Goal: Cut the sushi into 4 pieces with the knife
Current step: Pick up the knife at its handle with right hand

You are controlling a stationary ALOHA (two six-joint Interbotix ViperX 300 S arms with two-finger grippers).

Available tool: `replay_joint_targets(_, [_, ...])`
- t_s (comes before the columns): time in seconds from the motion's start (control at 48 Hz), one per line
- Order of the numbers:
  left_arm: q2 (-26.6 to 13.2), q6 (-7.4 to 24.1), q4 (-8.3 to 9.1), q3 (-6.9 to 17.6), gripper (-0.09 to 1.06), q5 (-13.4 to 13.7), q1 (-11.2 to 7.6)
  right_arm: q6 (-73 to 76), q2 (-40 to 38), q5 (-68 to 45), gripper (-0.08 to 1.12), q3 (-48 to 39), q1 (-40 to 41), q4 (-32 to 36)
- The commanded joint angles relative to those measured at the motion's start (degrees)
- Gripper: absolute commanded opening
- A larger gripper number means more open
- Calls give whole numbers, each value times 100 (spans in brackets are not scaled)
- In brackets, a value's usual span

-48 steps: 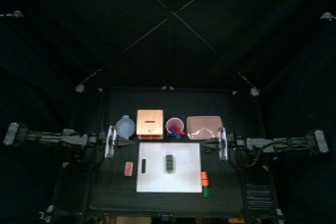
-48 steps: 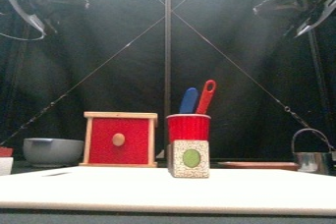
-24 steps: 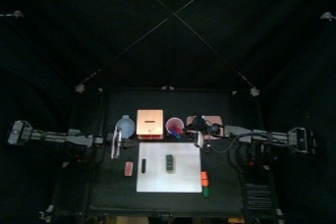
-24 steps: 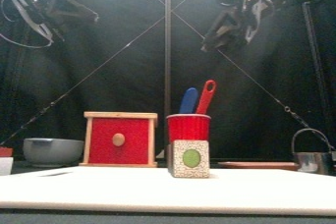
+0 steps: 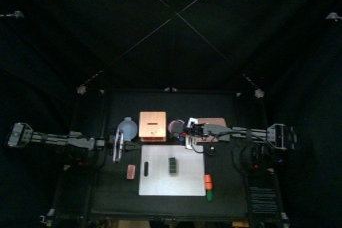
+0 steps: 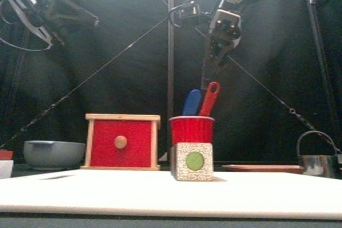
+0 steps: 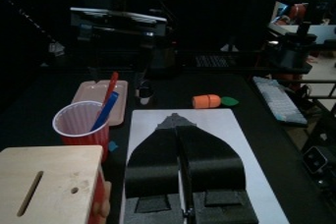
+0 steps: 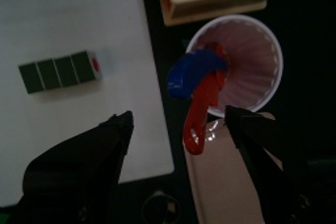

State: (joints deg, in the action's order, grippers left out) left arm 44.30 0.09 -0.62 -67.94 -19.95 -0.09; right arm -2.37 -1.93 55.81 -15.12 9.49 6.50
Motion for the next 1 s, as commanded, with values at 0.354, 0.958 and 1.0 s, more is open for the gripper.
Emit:
replay_joint_targets(0.354, [-9, 0, -18, 9, 7, -9, 0, -141, 360, 510, 100, 475, 149, 439])
replay_joint_targets(0.958, [-18, 9, -18, -44, 7, -9, 53, -272, 457, 756, 28, 809, 378, 422])
replay_joint_targets(1.0, [-18, 18, -18, -53, 7, -9, 44, -308, 457, 809, 24, 870, 396, 404])
